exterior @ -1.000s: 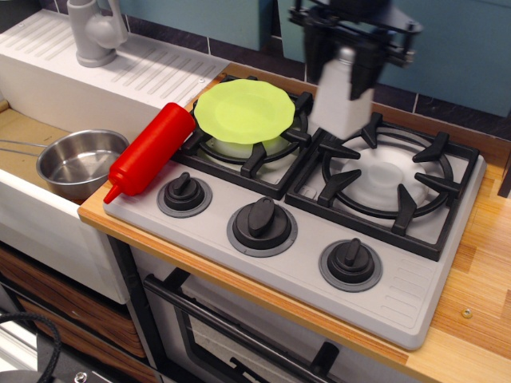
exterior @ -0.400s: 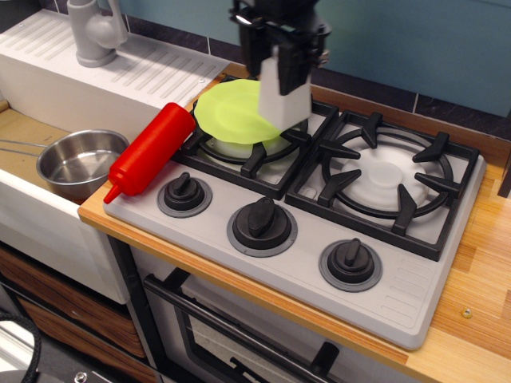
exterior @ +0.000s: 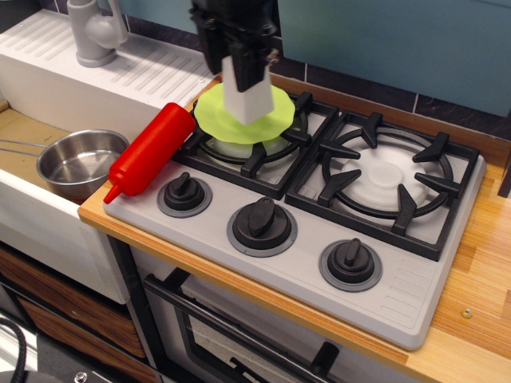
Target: Put saltcontainer on plate and ketchupbottle in pot or pan in sink
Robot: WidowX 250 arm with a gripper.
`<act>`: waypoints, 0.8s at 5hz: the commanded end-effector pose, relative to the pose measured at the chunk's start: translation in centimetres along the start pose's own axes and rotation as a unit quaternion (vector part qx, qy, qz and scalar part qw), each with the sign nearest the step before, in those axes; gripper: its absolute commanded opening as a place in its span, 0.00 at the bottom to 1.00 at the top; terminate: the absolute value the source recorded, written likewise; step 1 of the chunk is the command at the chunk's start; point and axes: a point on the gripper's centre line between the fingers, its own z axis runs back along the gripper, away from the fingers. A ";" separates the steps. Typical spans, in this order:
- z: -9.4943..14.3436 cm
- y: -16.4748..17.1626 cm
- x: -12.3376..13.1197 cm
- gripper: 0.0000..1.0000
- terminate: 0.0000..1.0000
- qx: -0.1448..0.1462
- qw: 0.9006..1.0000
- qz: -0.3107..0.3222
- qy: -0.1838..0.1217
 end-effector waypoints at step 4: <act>2.0 0.3 0.6 1.00 0.00 0.020 0.999 -0.006 -0.049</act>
